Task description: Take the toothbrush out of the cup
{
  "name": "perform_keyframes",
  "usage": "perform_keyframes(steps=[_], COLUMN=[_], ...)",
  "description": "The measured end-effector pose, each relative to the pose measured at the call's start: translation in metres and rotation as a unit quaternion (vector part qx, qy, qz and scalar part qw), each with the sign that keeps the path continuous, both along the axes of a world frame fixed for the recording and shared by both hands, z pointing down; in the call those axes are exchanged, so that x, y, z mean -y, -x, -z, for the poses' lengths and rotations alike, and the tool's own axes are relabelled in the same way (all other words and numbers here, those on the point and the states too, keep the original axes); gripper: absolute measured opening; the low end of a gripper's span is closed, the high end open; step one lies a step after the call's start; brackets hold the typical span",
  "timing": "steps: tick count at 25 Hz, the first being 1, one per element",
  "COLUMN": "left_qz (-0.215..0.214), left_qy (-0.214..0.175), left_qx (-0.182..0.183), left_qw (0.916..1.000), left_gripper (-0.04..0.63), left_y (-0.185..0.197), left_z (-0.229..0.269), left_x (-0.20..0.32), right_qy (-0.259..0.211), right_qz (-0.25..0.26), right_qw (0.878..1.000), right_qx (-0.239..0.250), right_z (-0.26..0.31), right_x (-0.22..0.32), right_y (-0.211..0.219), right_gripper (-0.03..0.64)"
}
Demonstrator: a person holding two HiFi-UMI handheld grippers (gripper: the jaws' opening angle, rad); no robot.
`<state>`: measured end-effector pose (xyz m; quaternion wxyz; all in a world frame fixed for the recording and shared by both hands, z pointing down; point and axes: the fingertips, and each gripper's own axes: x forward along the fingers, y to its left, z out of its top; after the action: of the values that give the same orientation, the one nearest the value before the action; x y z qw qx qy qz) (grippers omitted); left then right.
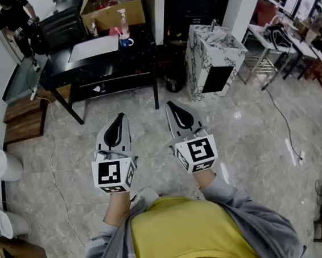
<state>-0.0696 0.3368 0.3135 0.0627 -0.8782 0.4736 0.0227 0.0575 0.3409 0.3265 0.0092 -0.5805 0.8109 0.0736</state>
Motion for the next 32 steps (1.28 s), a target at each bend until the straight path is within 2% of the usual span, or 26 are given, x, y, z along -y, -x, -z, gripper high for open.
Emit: perform_keyframes(steps=[8, 23, 32], left_qz=[0.009, -0.014, -0.037], left_qy=[-0.004, -0.012, -0.001], left_qx=[-0.005, -0.008, -0.018], left_qw=[0.9999, 0.9998, 0.9992], left_gripper=[0.0, 0.0, 0.0], left_y=[0.015, 0.05, 0.058], left_z=[-0.007, -0.001, -0.01], left_x=[0.053, 0.269, 0.345], right_qy=[0.007, 0.001, 0.009], right_qz=[-0.012, -0.035, -0.047], right_qw=[1.0, 0.999, 0.999], right_qx=[0.01, 0.016, 0.015], right_z=[-0.011, -0.013, -0.022], right_x=[0.056, 0.274, 0.347], right_y=[-0.003, 0.034, 0.05], right_gripper=[0.015, 0.04, 0.041])
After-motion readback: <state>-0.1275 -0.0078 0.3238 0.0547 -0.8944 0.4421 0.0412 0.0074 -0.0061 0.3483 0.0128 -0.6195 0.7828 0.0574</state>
